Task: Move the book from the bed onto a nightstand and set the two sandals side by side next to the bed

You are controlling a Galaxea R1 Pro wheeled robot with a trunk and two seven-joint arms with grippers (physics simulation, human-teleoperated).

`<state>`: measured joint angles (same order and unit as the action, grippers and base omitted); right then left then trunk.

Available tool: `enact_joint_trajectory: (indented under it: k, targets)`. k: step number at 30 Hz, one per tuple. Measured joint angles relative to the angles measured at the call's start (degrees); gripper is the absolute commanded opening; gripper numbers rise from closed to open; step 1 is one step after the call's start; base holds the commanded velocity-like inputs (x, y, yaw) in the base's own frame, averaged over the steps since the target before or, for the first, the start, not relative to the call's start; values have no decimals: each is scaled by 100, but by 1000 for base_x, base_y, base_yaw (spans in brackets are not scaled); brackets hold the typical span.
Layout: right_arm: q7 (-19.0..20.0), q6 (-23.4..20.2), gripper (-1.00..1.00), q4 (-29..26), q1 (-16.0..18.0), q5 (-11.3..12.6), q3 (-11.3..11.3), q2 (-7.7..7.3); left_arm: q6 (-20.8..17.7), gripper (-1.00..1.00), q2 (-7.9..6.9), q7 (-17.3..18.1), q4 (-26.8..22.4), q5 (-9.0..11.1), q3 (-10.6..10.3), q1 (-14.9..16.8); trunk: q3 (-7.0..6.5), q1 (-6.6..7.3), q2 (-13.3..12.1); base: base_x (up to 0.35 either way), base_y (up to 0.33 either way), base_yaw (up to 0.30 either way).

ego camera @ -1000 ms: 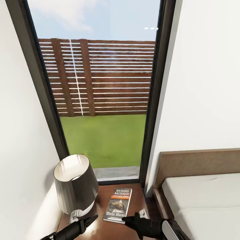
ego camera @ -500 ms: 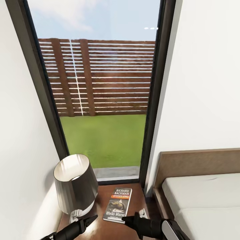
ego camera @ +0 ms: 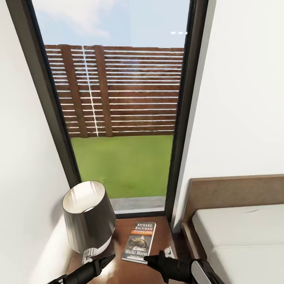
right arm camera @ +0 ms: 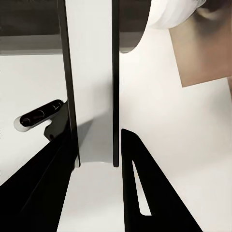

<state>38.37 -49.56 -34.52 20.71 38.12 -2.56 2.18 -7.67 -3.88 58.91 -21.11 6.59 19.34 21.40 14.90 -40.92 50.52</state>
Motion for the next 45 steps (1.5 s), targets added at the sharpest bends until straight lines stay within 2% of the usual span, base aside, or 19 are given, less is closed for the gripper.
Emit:
enact_joint_trajectory:
  k: [45]
  targets:
    - [-3, 23, -100, 0, 0, -4, -14, 8, -7, 100, 9, 7, 0, 0, -2, 1, 809, -989, 1807, 0, 0, 0]
